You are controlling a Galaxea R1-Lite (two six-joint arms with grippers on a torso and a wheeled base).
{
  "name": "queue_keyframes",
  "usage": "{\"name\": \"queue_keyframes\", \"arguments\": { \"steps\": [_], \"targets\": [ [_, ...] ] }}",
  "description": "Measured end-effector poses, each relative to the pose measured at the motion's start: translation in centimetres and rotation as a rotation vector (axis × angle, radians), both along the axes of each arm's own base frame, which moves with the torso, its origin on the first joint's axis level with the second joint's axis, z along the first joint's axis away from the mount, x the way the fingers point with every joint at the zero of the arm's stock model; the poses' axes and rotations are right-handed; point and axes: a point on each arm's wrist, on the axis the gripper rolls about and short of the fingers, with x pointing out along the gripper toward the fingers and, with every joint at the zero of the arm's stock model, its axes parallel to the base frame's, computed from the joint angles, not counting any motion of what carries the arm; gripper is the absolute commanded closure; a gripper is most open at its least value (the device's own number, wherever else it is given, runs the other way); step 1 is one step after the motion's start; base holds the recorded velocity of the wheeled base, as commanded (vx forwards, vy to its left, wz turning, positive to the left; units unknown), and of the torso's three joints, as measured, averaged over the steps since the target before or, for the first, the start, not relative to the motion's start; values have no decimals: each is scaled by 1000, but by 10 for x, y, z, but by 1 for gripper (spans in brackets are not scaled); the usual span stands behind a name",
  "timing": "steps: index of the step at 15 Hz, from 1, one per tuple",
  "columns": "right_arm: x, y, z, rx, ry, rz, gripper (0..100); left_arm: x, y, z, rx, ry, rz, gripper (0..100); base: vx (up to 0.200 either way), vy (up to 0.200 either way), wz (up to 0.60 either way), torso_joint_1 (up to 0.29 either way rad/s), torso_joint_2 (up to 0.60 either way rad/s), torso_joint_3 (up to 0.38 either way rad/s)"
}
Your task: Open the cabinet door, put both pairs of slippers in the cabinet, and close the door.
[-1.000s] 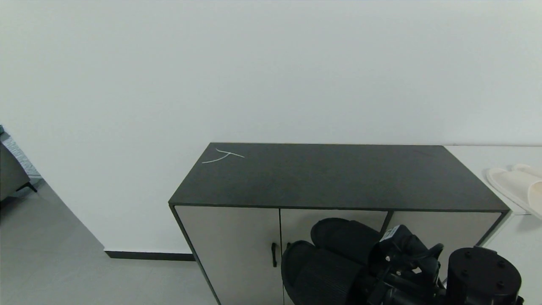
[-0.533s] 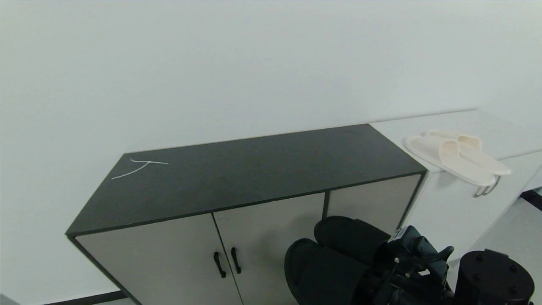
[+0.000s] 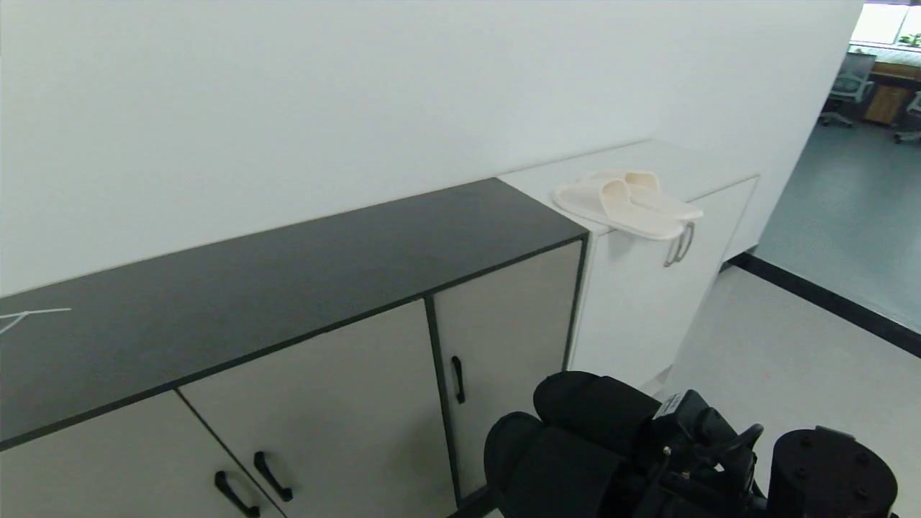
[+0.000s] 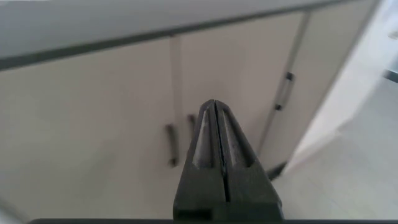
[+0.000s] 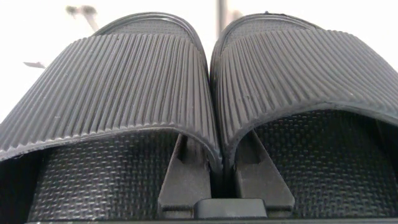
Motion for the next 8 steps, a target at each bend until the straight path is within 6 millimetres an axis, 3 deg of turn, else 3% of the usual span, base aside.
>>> {"name": "queue_keyframes", "arguments": {
  "steps": [8],
  "targets": [
    [1,1,-1,9,-9,0,100,0,0,0,-1,0,1,100,0,0,-600,-229,519,290]
  ]
}}
